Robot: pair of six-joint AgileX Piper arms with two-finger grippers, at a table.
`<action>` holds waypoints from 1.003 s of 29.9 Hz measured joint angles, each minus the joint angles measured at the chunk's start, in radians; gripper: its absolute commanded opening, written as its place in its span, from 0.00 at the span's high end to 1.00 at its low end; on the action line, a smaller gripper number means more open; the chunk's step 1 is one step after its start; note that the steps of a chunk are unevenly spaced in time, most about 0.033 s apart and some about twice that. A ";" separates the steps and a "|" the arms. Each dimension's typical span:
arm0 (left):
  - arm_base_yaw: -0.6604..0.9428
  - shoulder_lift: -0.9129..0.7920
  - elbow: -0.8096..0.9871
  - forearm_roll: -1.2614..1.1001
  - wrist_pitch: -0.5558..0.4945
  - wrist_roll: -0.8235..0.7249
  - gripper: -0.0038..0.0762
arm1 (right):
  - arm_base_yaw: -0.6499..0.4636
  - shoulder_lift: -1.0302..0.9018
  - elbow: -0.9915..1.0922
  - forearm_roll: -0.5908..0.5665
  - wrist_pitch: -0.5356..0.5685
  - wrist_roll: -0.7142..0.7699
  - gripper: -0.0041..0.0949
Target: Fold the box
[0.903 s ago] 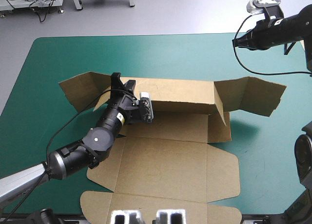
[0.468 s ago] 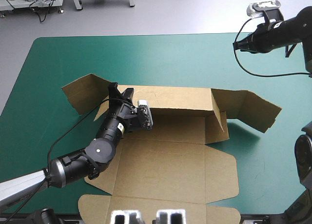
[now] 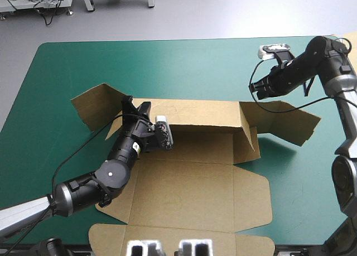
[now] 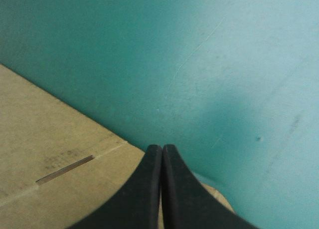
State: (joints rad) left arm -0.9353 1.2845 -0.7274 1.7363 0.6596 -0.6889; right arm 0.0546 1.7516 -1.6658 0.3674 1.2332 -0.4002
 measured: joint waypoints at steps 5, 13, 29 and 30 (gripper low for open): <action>0.000 0.000 0.000 0.000 0.003 0.000 0.96 | 0.021 -0.027 0.058 -0.010 -0.001 -0.002 0.98; -0.001 0.000 0.000 0.004 -0.003 0.000 0.96 | 0.021 -0.160 0.205 -0.082 -0.012 -0.016 0.98; -0.003 -0.002 0.000 0.007 -0.017 0.000 0.96 | 0.021 -0.345 0.329 -0.064 -0.004 -0.027 0.98; -0.003 -0.002 0.000 0.007 -0.018 0.000 0.96 | 0.021 -0.350 0.330 -0.055 -0.004 -0.027 0.98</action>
State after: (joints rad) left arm -0.9384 1.2822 -0.7274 1.7431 0.6414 -0.6889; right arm 0.0760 1.4020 -1.3356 0.3121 1.2297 -0.4272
